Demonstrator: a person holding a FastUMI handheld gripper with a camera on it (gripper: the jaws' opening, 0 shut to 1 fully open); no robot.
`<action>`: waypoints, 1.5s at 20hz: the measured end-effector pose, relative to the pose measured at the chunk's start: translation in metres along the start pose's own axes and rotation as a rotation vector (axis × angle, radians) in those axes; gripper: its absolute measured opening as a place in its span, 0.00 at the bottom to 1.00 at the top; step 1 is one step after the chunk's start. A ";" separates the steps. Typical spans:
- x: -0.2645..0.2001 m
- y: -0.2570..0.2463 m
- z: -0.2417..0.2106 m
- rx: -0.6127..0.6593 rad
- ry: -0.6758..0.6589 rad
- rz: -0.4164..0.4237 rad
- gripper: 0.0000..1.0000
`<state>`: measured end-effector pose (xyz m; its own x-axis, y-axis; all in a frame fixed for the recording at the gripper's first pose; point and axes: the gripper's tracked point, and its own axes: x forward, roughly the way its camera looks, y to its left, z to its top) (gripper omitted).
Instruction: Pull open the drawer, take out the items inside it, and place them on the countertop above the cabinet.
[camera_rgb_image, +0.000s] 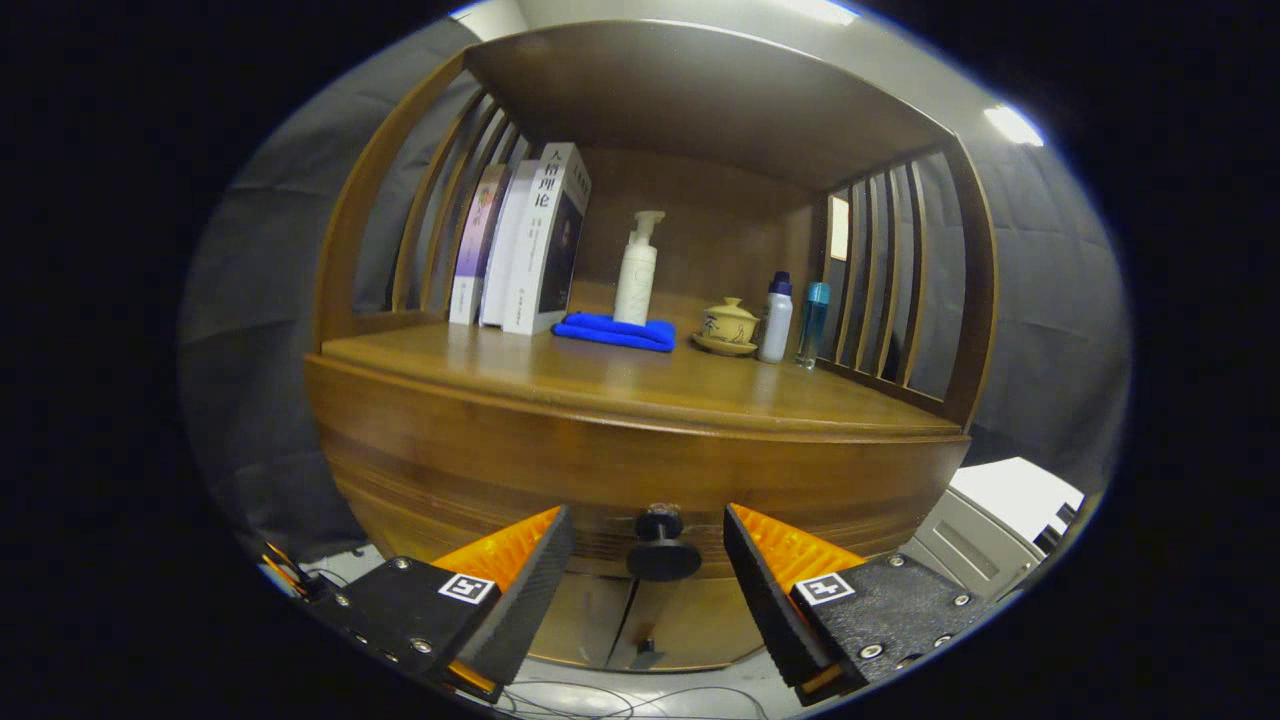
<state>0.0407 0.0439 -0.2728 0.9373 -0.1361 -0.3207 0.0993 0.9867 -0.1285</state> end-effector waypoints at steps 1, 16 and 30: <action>-0.001 0.000 -0.004 -0.002 0.001 -0.006 0.93; 0.021 0.004 -0.025 0.200 0.012 0.079 0.51; 0.023 0.000 -0.026 0.238 -0.024 0.080 0.34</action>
<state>0.0538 0.0386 -0.3051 0.9528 -0.0569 -0.2983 0.0972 0.9878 0.1220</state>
